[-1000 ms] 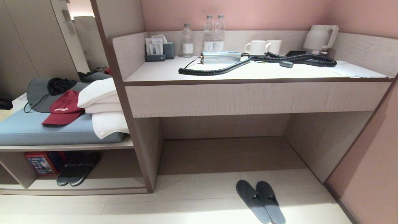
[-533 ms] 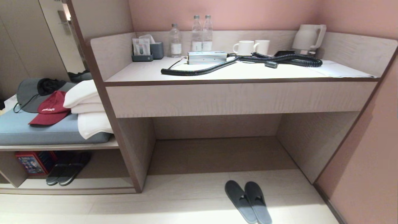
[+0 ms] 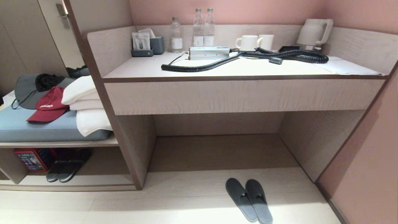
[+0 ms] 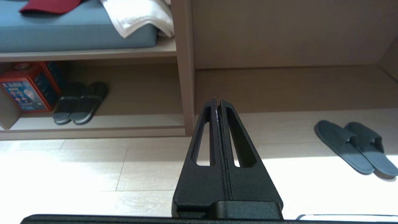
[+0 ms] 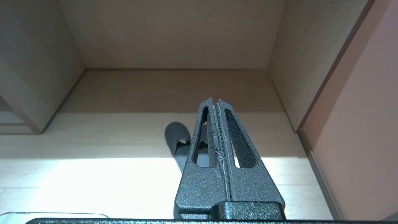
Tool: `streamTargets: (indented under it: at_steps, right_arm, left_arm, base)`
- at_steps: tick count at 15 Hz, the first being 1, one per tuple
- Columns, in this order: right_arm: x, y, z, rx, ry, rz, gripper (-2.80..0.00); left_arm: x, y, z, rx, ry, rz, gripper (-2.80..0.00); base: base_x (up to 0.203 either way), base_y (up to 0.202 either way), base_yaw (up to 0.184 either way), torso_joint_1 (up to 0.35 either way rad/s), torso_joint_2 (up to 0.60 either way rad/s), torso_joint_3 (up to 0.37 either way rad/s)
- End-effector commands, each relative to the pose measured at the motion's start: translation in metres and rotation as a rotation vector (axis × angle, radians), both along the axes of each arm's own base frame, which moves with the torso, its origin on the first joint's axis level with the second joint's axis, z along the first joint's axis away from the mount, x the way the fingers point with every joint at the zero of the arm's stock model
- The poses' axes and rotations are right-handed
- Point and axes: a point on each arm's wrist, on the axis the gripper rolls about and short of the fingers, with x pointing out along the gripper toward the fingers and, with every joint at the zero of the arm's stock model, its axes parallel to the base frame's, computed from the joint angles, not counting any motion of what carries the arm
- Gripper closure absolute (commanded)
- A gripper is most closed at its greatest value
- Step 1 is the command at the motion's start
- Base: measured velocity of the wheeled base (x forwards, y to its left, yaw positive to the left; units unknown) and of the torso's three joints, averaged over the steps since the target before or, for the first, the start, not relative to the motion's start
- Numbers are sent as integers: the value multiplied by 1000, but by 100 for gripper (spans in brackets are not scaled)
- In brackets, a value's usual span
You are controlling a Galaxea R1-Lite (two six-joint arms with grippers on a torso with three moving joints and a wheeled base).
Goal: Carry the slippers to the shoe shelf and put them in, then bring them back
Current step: Pick up the slippers on the floor
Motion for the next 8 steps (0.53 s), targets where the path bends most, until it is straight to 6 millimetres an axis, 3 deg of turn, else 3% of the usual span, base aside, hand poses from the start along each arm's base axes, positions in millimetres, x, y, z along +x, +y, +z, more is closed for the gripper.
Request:
streamTargets:
  at_steps: [1,8]
  right_arm:
    - [0,0,0,0,0,0,0]
    - [0,0,0,0,0,0,0]
  left_arm:
    - [0,0,0,-1,2,0,0]
    - [0,0,0,-4,1,0,0]
  base:
    - [0,0,0,4,1,-183]
    - [0,0,0,3,3,-198]
